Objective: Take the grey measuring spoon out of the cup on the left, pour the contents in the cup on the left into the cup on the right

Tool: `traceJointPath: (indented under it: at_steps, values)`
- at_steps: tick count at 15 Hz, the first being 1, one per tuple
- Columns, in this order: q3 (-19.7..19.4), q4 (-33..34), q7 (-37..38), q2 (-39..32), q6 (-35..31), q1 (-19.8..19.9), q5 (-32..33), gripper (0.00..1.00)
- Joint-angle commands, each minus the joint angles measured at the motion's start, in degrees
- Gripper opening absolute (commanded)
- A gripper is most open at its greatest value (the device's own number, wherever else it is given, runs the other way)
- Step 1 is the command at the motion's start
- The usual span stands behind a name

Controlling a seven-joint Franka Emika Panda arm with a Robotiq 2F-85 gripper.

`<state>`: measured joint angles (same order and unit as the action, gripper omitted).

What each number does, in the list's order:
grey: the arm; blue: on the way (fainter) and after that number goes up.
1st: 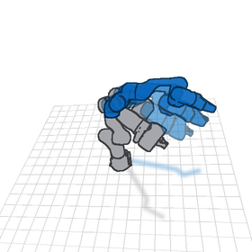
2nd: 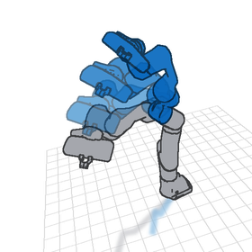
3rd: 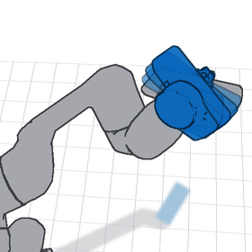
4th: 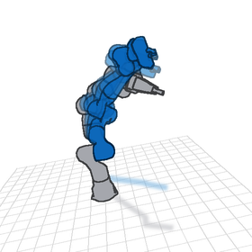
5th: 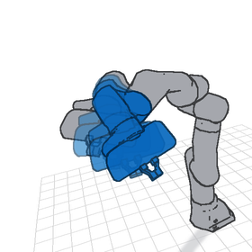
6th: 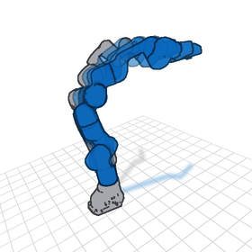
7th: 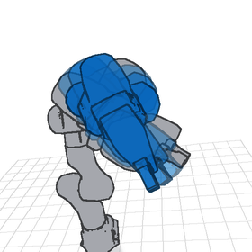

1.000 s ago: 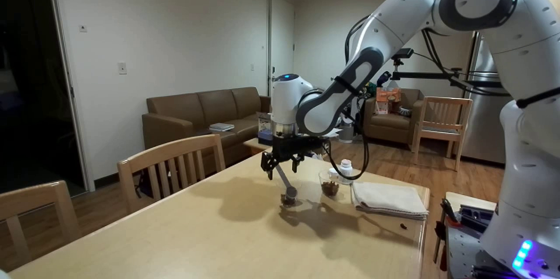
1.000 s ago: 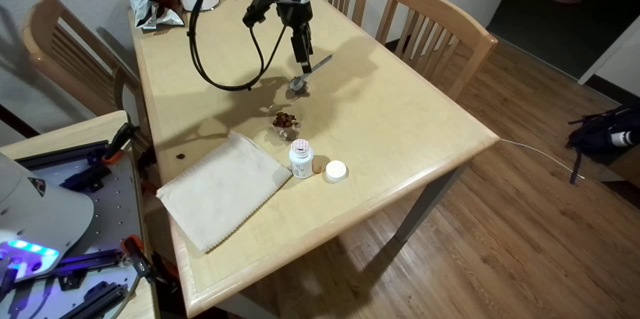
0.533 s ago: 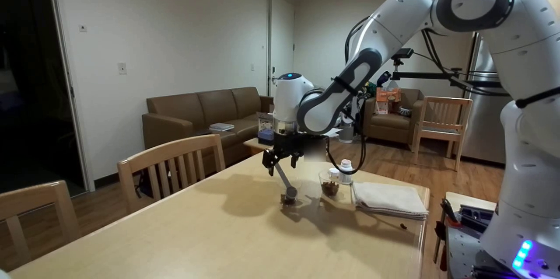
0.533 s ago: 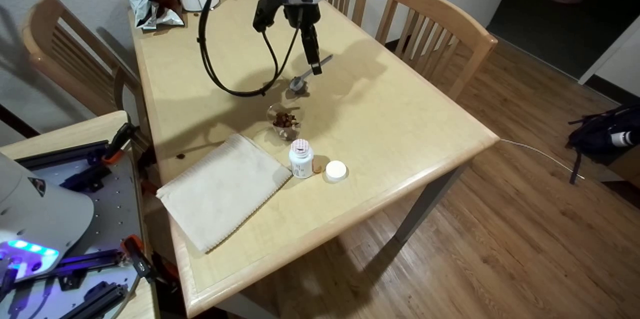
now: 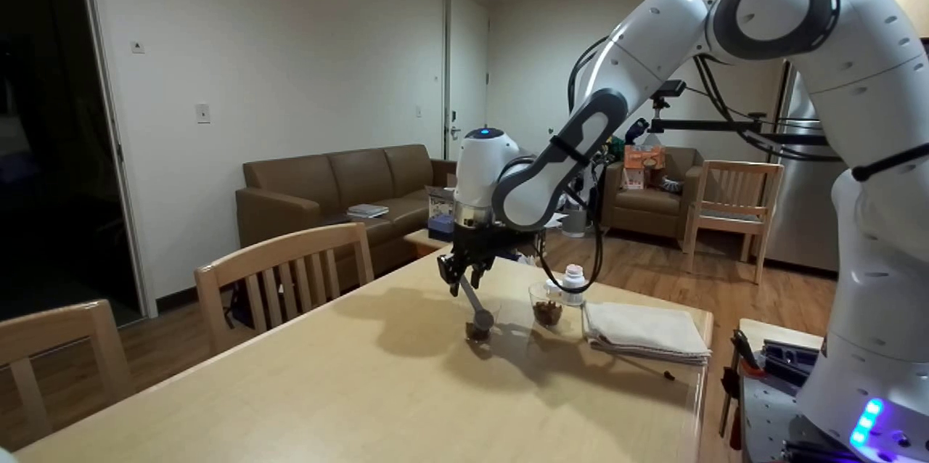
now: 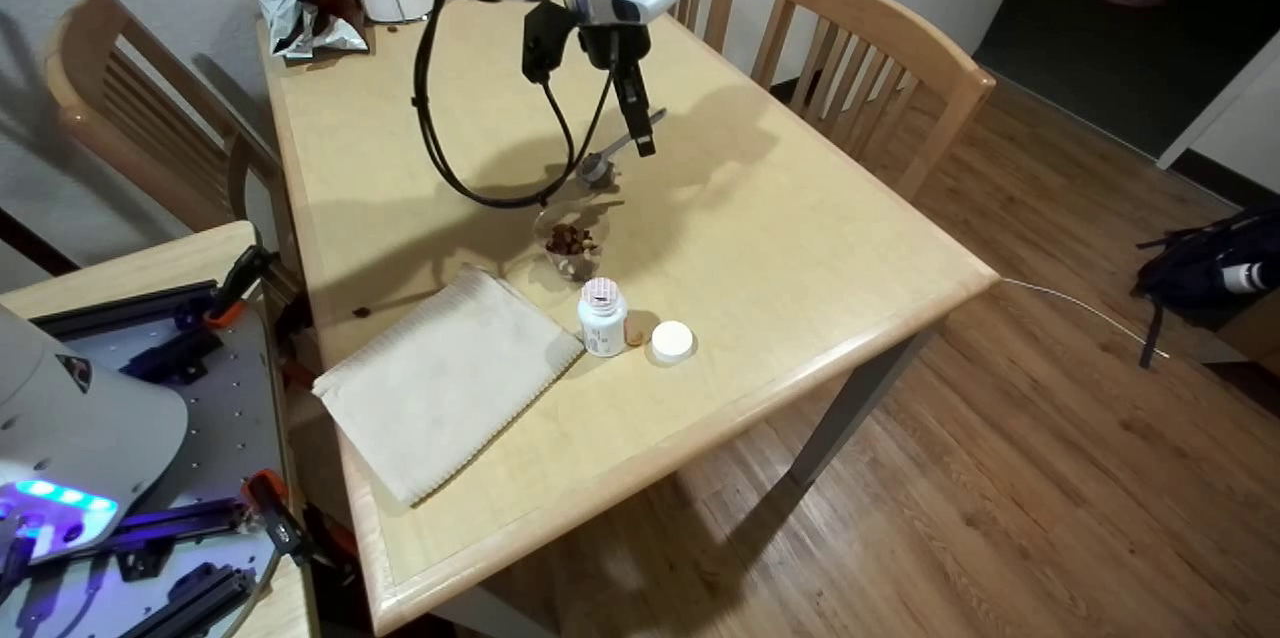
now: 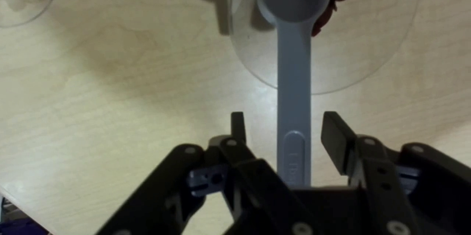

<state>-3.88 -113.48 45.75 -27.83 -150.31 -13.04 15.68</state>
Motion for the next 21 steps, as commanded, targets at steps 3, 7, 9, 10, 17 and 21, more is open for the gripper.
traceJointPath:
  at_steps: [3, 7, 9, 10, 17, 21]
  values:
    - [0.5, 0.2, -4.3, -0.2, -1.0, 0.6, -3.5, 0.14]
    - [0.5, 0.1, -4.6, 0.1, -0.7, 0.6, -4.6, 0.06]
    - [0.4, 0.2, -4.5, 0.3, -0.5, 0.6, -4.8, 0.06]
    - [0.4, 0.2, -4.5, 0.4, -0.4, 0.6, -5.0, 0.06]
    - [-0.2, 0.4, -2.9, 6.7, 4.3, -1.0, -3.6, 0.06]
    - [-0.3, 2.1, -2.0, 10.2, 7.4, -0.9, -1.4, 0.06]
